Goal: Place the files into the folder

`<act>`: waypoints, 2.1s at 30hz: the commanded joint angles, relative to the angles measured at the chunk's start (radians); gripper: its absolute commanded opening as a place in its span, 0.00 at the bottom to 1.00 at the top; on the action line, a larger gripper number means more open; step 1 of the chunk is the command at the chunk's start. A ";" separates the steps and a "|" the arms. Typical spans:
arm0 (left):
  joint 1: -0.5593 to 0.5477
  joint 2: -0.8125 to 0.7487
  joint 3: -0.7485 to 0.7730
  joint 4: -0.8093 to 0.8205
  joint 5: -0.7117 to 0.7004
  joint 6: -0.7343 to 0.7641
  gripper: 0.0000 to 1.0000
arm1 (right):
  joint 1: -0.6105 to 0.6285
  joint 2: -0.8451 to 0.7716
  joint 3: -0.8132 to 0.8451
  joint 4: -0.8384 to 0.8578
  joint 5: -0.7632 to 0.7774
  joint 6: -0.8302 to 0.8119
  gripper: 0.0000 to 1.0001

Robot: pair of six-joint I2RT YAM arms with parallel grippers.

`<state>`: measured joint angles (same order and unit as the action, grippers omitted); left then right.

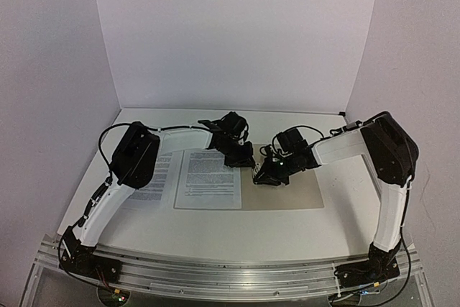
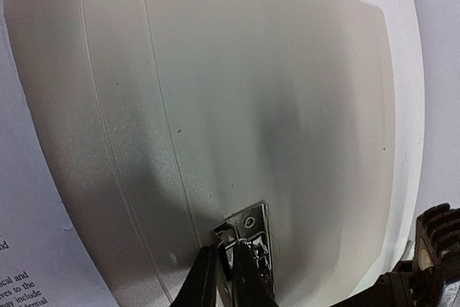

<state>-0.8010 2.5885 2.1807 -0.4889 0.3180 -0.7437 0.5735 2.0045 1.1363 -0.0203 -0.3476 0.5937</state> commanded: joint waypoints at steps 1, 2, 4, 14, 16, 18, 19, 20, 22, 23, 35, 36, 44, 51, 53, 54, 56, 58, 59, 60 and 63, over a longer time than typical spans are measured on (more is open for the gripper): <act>-0.012 0.027 0.012 -0.046 -0.030 -0.018 0.07 | 0.000 0.009 -0.015 0.041 0.004 0.004 0.14; -0.012 0.028 0.011 -0.046 -0.031 -0.021 0.07 | 0.000 0.016 -0.014 0.042 0.002 0.003 0.14; -0.012 0.028 0.012 -0.049 -0.029 -0.028 0.06 | 0.000 0.031 -0.013 0.042 0.001 0.002 0.13; -0.012 0.022 0.006 -0.058 -0.030 -0.028 0.05 | -0.009 0.050 -0.082 0.040 0.053 0.013 0.00; -0.012 0.019 0.005 -0.061 -0.033 -0.025 0.05 | -0.012 0.047 -0.094 0.039 0.067 0.022 0.00; -0.012 0.018 0.003 -0.063 -0.035 -0.017 0.05 | -0.012 0.049 -0.103 0.038 0.076 0.028 0.00; -0.012 0.018 0.002 -0.063 -0.036 -0.015 0.05 | -0.013 0.052 -0.106 0.036 0.079 0.031 0.00; -0.011 0.017 0.002 -0.063 -0.036 -0.014 0.05 | -0.013 0.057 -0.110 0.034 0.085 0.037 0.00; -0.011 0.017 0.003 -0.063 -0.037 -0.012 0.05 | -0.018 0.066 -0.123 0.027 0.091 0.055 0.00; -0.011 0.017 0.004 -0.063 -0.037 -0.010 0.05 | -0.021 0.069 -0.133 0.025 0.094 0.066 0.00; -0.011 0.016 0.017 -0.057 -0.030 0.012 0.05 | -0.044 0.141 -0.217 -0.031 0.174 0.140 0.00; -0.011 0.016 0.020 -0.054 -0.026 0.013 0.05 | -0.044 0.148 -0.217 -0.038 0.180 0.142 0.00; -0.010 0.017 0.024 -0.059 -0.032 0.029 0.00 | -0.049 0.091 -0.221 -0.121 0.298 0.180 0.00; -0.010 0.019 0.025 -0.061 -0.043 0.046 0.00 | -0.048 0.076 -0.233 -0.128 0.346 0.256 0.00; -0.010 0.020 0.025 -0.062 -0.046 0.050 0.00 | -0.048 0.066 -0.241 -0.127 0.348 0.271 0.00; -0.010 0.020 0.026 -0.062 -0.047 0.051 0.00 | -0.048 0.056 -0.240 -0.128 0.361 0.273 0.00; -0.009 0.020 0.029 -0.064 -0.049 0.055 0.00 | -0.047 0.034 -0.234 -0.129 0.390 0.269 0.00; -0.009 0.020 0.030 -0.065 -0.051 0.059 0.00 | -0.047 0.015 -0.221 -0.131 0.410 0.261 0.00; -0.009 0.020 0.031 -0.065 -0.051 0.059 0.00 | -0.047 0.015 -0.220 -0.132 0.421 0.261 0.00; -0.009 0.020 0.031 -0.066 -0.052 0.061 0.00 | -0.047 0.018 -0.225 -0.133 0.429 0.268 0.00; -0.009 0.019 0.031 -0.066 -0.054 0.069 0.00 | -0.047 0.042 -0.250 -0.132 0.451 0.288 0.00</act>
<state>-0.8200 2.5916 2.1860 -0.4515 0.2840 -0.7387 0.5770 1.9610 0.9787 0.1719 -0.2333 0.8204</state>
